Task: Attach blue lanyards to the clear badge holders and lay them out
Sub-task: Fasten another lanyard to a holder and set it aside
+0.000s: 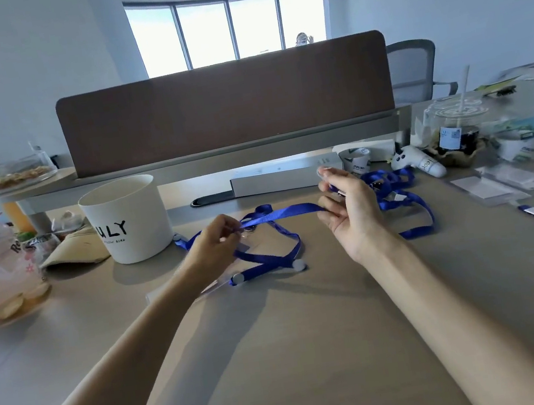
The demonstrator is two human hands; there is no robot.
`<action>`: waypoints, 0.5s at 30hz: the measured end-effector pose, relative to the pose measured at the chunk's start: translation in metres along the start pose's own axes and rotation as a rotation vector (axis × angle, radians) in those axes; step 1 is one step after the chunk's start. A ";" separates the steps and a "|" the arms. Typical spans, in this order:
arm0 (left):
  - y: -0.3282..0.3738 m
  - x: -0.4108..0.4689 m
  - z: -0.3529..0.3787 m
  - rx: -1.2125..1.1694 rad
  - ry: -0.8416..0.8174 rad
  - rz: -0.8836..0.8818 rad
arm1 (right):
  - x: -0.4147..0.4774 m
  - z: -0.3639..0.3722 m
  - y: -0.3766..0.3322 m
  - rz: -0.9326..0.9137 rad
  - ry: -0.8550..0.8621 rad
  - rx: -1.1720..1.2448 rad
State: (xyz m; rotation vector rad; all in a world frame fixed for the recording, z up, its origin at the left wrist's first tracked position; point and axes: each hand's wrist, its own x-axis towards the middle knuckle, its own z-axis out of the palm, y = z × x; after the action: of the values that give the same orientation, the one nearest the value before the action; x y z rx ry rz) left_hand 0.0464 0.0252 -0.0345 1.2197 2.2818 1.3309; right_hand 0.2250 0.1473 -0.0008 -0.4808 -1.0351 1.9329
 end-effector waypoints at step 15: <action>0.055 -0.022 -0.027 -0.456 -0.031 0.054 | -0.010 0.012 0.036 0.008 -0.571 -0.972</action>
State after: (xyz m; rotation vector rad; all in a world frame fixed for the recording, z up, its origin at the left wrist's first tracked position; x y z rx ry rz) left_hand 0.0746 0.0053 0.0209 1.1336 1.7899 1.7132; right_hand 0.2034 0.1232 -0.0237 -0.4413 -2.3552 1.4794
